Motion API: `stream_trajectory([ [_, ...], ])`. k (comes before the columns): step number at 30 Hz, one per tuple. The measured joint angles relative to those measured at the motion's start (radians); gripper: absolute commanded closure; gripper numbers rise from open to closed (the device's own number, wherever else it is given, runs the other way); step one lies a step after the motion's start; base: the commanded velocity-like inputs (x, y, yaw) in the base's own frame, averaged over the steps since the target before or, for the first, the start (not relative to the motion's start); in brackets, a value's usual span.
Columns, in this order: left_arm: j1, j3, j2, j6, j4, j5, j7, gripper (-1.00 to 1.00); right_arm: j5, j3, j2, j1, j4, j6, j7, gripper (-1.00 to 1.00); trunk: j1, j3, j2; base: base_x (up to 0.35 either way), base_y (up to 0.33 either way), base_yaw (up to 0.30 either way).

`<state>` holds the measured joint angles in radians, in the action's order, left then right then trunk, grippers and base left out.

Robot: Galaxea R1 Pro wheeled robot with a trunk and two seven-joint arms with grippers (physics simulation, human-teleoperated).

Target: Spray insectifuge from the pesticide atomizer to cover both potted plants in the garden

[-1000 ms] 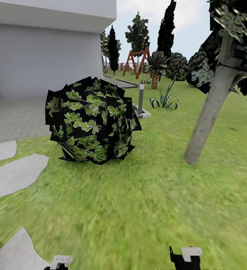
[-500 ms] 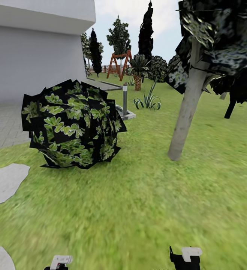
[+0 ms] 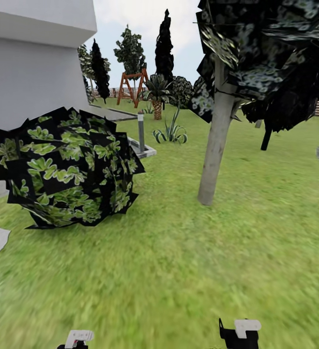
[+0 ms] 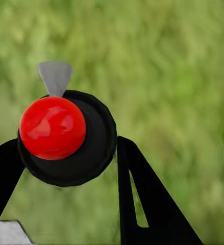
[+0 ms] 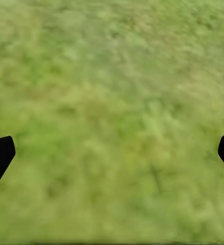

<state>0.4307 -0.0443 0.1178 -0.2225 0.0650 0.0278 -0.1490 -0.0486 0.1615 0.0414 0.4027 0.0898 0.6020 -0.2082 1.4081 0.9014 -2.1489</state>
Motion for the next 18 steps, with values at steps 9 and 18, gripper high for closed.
stream_trajectory([
  [9, 0.000, 0.000, 0.000, 0.000, 0.000, 0.000, 0.000, 1.00, 0.000, 0.000, 0.000, 0.000, 0.000, 0.000, 0.000, -1.00, 0.000, -0.009, 0.000, 0.000, 0.000, -0.271],
  [18, 0.000, 0.000, 0.000, 0.000, 0.000, -0.001, 0.000, 1.00, 0.000, 0.000, -0.001, 0.000, 0.000, -0.001, 0.000, -1.00, 0.000, -0.016, 0.000, 0.000, 0.000, -0.276],
])
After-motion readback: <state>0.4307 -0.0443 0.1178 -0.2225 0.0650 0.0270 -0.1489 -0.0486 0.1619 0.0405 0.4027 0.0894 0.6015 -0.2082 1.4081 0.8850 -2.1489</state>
